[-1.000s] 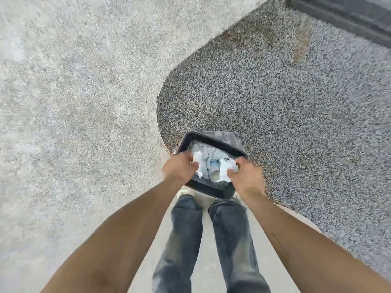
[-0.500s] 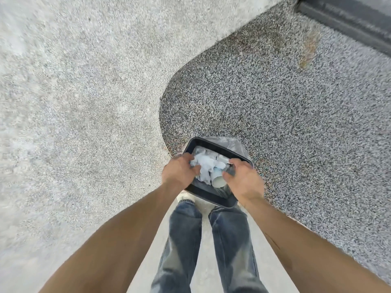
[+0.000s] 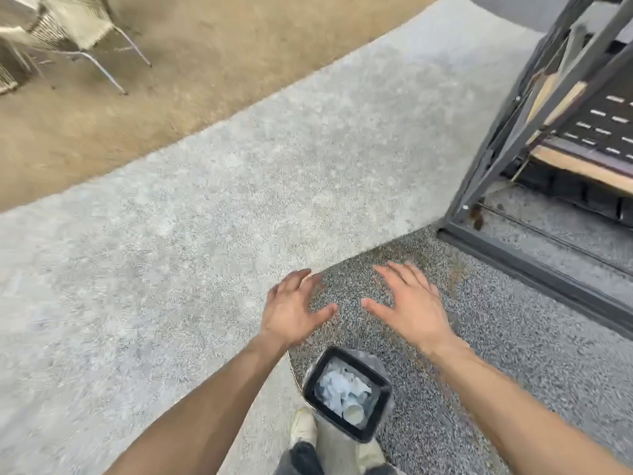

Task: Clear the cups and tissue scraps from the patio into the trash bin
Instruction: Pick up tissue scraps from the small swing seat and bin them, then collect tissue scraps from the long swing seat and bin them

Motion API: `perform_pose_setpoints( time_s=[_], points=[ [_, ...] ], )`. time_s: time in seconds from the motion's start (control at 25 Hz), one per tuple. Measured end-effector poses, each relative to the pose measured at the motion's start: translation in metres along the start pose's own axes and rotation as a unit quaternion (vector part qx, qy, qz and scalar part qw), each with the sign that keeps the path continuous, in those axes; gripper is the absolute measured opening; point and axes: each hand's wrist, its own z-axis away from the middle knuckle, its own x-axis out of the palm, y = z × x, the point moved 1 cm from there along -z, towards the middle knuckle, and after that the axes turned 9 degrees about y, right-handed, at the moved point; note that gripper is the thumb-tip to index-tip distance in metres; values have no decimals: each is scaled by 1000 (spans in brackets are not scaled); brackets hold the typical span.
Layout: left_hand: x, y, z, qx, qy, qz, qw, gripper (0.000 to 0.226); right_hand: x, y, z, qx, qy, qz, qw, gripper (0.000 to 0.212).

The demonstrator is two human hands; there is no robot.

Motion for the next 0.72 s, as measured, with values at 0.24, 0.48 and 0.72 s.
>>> perform_pose_setpoints(
  time_s=[0.24,0.48,0.72],
  points=[
    [-123,18,39,-13,140,-67,988,88,-117,-59,-23,-166,89,9,982,77],
    [-193,-6,133,-130,245,-90,956,84,-161,-142,-19,-314,75,-21,946,76],
    [-230,-57,293,-303,341,-105,883,83,-136,-271,40,-474,10,-69,878,73]
  ],
)
